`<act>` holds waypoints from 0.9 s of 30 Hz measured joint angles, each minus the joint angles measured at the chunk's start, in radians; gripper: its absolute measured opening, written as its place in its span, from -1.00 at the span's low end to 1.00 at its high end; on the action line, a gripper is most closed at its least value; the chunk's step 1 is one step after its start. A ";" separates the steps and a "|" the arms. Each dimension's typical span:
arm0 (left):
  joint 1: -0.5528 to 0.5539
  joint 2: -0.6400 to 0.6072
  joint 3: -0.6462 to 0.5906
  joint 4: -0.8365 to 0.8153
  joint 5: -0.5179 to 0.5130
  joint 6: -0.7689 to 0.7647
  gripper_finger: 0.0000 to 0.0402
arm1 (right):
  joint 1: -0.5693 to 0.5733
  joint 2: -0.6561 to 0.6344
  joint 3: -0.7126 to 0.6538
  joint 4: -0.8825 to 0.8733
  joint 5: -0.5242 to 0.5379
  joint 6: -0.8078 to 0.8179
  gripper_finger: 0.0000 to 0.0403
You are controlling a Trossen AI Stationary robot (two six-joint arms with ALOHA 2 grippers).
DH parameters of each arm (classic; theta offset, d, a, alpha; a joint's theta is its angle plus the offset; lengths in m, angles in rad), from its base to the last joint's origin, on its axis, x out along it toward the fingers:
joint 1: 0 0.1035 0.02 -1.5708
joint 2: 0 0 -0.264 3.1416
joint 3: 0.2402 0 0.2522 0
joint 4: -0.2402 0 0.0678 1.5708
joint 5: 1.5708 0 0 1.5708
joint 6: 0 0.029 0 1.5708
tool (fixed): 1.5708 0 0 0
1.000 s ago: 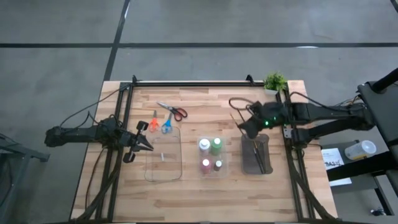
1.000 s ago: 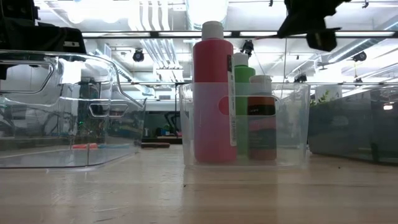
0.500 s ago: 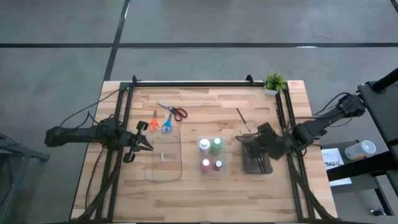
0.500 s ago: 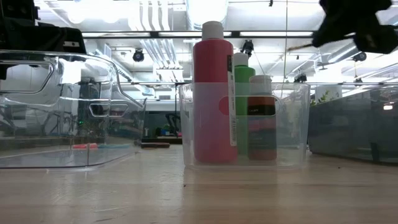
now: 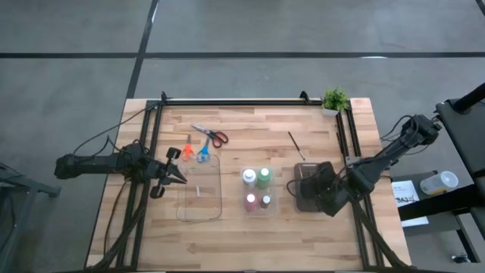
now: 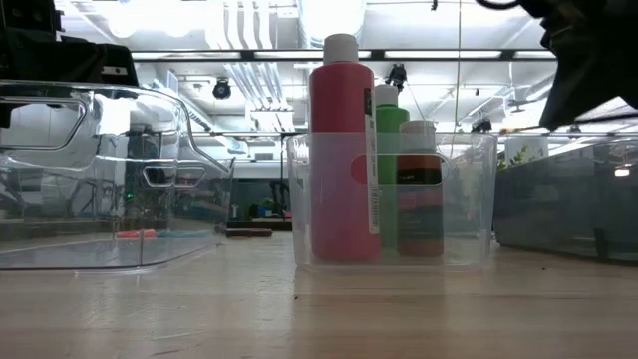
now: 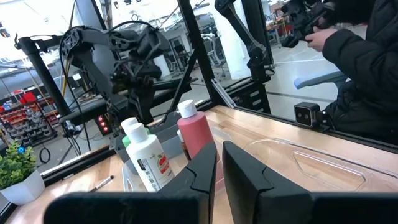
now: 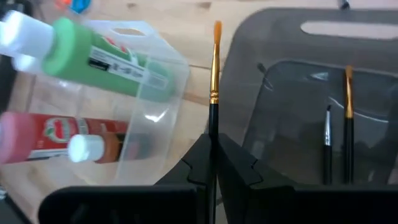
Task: Pick & Place Paint Supplies
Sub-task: Put the gold paintbrush into the black bin
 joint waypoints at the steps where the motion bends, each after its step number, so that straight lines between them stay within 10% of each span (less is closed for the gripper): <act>1: 0.000 0.000 0.000 0.000 0.000 0.000 -0.82 | 0.000 0.013 0.000 0.000 -0.002 0.011 -0.94; 27: 0.000 0.000 0.000 0.000 0.000 0.000 -0.82 | -0.023 0.113 -0.067 0.005 -0.003 0.116 -0.94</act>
